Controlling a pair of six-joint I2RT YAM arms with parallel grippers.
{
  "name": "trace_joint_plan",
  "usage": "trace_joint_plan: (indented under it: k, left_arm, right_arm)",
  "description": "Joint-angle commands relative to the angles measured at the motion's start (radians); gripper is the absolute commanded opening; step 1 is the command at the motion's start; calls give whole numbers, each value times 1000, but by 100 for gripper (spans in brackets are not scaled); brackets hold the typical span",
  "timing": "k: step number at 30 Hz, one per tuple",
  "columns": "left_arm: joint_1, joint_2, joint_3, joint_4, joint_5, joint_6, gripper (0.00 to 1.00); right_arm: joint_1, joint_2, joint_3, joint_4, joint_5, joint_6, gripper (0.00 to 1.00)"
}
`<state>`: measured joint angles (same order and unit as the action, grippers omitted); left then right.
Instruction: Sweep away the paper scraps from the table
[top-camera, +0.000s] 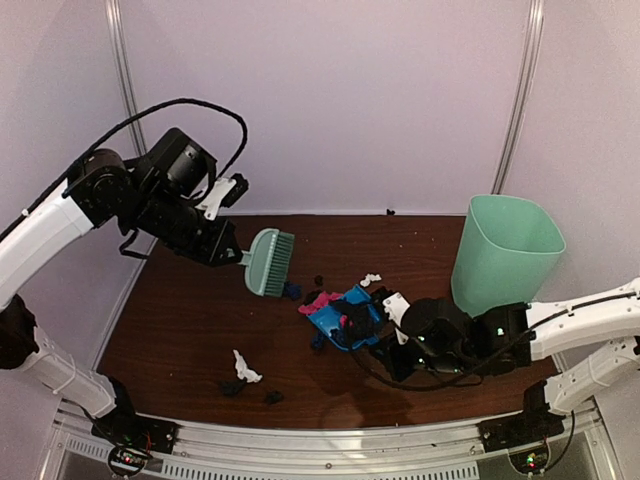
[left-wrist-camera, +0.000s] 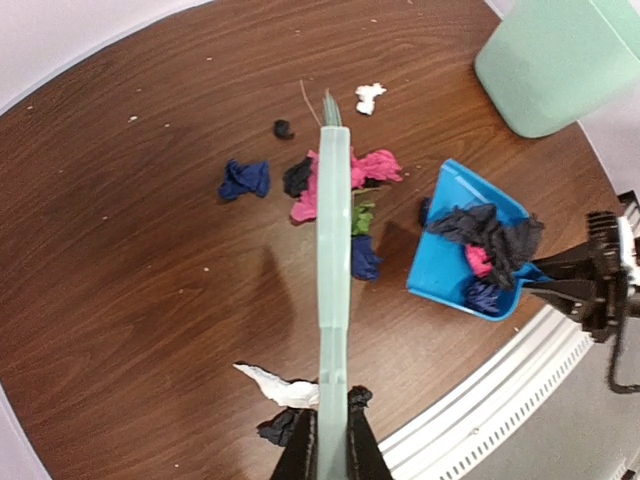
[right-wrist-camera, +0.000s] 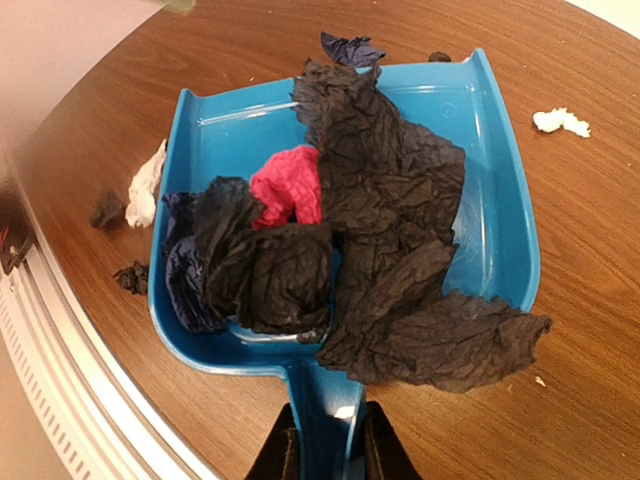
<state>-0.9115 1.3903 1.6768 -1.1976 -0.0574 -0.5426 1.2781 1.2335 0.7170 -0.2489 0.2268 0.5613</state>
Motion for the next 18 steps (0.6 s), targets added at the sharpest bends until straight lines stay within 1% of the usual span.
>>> trace_joint_plan:
  k: [1, 3, 6, 12, 18]
  left_arm:
    - [25, -61, -64, 18, -154, -43, 0]
    - [33, -83, -100, 31, -182, -48, 0]
    - [47, -101, -149, 47, -198, -52, 0]
    - [64, -121, -211, 88, -191, -55, 0]
    - [70, -128, -231, 100, -191, -48, 0]
  right_arm:
    - [-44, -28, 136, -196, 88, 44, 0]
    - [-89, -23, 190, -270, 87, 61, 0]
    - [-172, -11, 267, -349, 44, 56, 0]
    - [-308, 11, 434, -438, -1, 11, 0]
    - [-381, 21, 600, -508, -10, 3, 0]
